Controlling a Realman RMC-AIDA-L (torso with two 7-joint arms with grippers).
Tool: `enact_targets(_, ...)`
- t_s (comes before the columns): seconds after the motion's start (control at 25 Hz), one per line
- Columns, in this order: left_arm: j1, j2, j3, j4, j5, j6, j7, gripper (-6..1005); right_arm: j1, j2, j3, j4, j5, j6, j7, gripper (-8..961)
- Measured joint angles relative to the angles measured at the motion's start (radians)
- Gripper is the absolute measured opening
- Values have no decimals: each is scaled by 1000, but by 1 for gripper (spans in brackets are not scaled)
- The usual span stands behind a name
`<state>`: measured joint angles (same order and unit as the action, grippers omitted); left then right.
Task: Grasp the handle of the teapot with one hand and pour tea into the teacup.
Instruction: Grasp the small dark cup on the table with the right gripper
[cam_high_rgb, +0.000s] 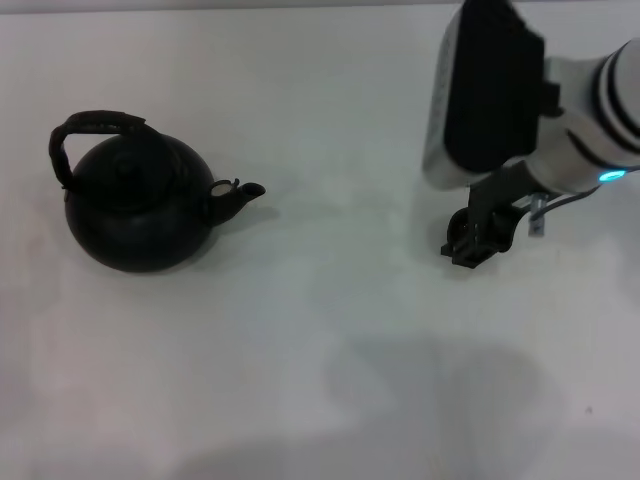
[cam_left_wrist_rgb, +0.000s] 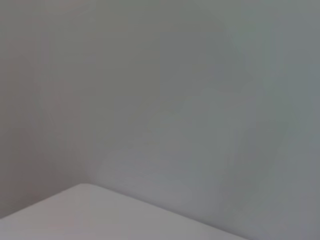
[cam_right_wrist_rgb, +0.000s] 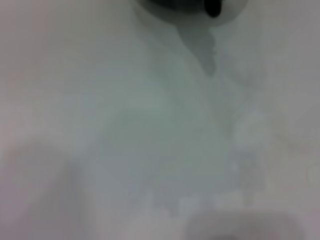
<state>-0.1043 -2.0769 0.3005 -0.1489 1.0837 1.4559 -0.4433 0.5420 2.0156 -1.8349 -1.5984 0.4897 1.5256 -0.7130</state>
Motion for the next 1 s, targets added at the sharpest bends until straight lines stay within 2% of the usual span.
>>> enact_targets(0.52, -9, 0, -3, 0, -13, -5, 0, 744, 9, 3, -118, 45, -88, -65, 93, 842)
enact_targets(1.0, -9, -2, -3, 0, -25, -6, 0, 740, 56, 7, -122, 178, -102, -106, 100, 841)
